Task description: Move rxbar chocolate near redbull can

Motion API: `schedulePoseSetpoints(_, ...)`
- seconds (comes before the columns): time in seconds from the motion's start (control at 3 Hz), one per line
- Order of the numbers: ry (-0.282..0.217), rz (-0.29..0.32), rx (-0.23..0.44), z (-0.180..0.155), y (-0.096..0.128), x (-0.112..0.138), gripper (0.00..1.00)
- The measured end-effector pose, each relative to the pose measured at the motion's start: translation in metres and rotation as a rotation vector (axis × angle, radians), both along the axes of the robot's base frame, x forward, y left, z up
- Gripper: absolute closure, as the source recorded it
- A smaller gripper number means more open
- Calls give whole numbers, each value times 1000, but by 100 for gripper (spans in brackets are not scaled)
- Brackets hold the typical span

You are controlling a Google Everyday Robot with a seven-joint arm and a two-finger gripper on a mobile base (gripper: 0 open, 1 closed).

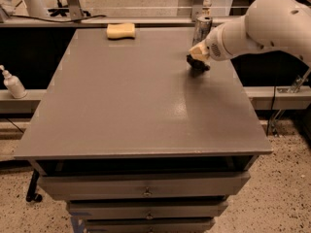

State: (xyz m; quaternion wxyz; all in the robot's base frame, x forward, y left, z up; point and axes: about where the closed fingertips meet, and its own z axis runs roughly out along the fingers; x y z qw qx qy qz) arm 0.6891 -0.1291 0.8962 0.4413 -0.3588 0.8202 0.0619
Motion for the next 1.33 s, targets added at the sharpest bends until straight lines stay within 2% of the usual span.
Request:
schedulePoseSetpoints(0.67,-3,-15,-20,-2,-8,28,100)
schedulePoseSetpoints(1.0,-3,-32,-17,-3,-13,32,100)
schedulePoseSetpoints(1.33,-5,-56,-2,-2,-20,23,82)
